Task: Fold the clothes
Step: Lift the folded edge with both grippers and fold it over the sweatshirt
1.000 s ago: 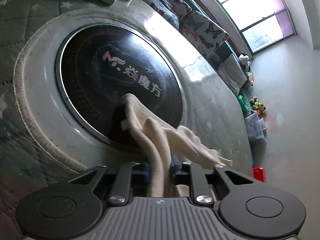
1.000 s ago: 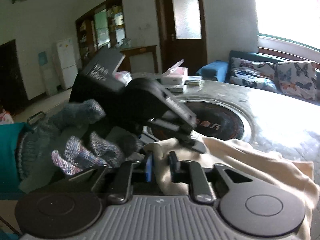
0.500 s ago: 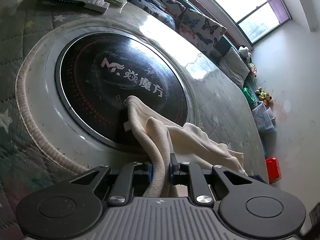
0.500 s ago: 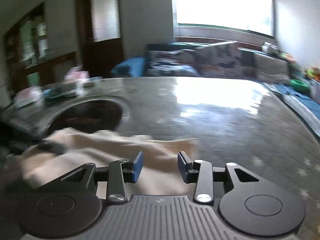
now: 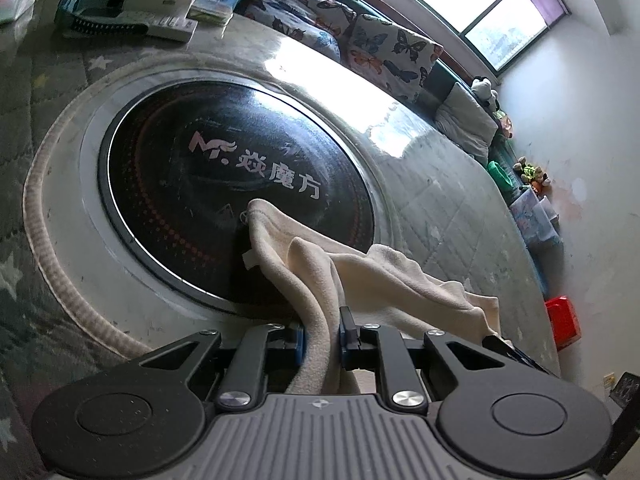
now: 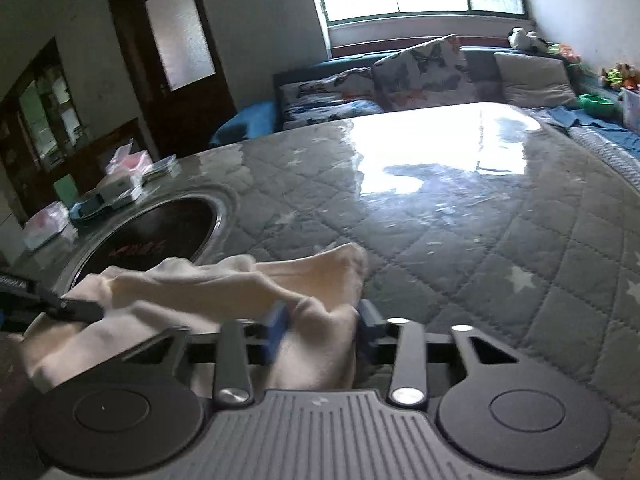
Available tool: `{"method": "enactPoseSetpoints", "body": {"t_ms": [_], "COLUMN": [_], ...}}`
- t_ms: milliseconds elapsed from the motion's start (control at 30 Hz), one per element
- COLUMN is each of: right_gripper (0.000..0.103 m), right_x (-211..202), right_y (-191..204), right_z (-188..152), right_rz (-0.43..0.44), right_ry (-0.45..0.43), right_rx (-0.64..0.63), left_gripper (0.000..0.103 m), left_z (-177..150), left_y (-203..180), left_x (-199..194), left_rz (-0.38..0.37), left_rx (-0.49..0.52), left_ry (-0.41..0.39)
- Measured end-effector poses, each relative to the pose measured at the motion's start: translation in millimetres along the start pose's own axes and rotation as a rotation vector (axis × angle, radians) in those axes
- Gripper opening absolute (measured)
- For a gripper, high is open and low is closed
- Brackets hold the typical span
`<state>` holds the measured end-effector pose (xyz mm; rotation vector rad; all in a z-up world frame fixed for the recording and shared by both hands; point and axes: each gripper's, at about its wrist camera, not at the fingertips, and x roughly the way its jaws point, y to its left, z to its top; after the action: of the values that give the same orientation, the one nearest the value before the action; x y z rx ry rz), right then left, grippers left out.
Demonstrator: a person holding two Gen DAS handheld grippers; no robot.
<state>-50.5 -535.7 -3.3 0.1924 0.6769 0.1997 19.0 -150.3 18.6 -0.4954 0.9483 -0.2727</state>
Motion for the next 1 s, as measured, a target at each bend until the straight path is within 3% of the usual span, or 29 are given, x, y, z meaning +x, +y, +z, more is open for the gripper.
{"method": "enactPoseSetpoints", "body": {"t_ms": [67,167,367,567,1000], "right_gripper": [0.015,0.011,0.010,0.010,0.010], "right_x": [-1,-10,-49,-75,-79], "right_y": [4,8,13,14,-21], "right_z": [-1,-2,10,29,55], "right_rz": [0.009,0.019,0.014,-0.047,-0.177], "right_ry": [0.003,-0.019,-0.119,-0.201,-0.256], "right_rx": [0.002,0.016,0.000,-0.050,-0.039], "left_gripper": [0.017,0.015,0.014,0.014,0.014], "left_z": [0,0,2,5,11], "left_y": [-2,-10,-44,-85,-147], "left_x": [-1,-6,-17,-11,33], "left_rz": [0.009,0.016,-0.014,-0.024,-0.047], "left_rx": [0.017,0.047,0.169,0.247,0.363], "left_ry": [-0.007,-0.019,-0.061,-0.077,-0.053]}}
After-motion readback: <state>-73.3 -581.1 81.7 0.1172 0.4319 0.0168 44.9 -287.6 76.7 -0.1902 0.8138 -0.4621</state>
